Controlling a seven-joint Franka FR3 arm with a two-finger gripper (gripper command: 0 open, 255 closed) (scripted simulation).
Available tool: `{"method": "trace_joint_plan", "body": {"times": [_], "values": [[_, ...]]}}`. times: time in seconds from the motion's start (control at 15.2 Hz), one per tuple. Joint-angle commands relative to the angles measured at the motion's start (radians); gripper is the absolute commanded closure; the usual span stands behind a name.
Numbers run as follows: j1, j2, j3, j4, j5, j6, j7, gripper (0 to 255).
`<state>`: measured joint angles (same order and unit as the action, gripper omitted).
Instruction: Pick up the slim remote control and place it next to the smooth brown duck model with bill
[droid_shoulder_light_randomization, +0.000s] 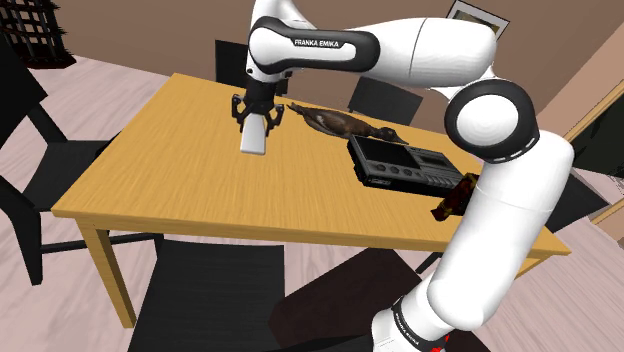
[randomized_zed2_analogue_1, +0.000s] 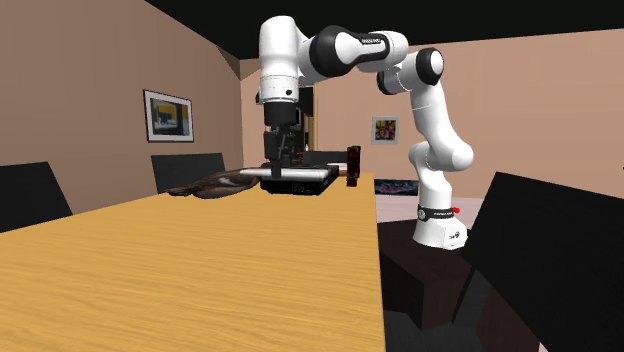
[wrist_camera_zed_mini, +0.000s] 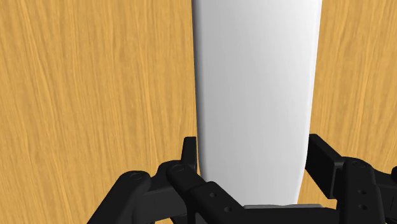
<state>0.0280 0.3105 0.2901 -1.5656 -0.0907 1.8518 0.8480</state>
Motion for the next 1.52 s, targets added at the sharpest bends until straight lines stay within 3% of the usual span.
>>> {"method": "trace_joint_plan", "body": {"times": [0.0, 0.59, 0.86, 1.19, 1.45], "values": [[0.001, 0.000, 0.000, 0.027, 0.001, -0.027, -0.001, 255], [0.006, -0.001, 0.003, 0.134, 0.002, -0.135, -0.004, 255], [-0.031, 0.076, -0.024, 0.248, -0.009, -0.172, -0.076, 255], [-0.070, 0.207, -0.055, 0.454, -0.026, -0.246, -0.162, 255], [-0.086, 0.372, -0.078, 0.729, -0.045, -0.354, -0.232, 255]]}}
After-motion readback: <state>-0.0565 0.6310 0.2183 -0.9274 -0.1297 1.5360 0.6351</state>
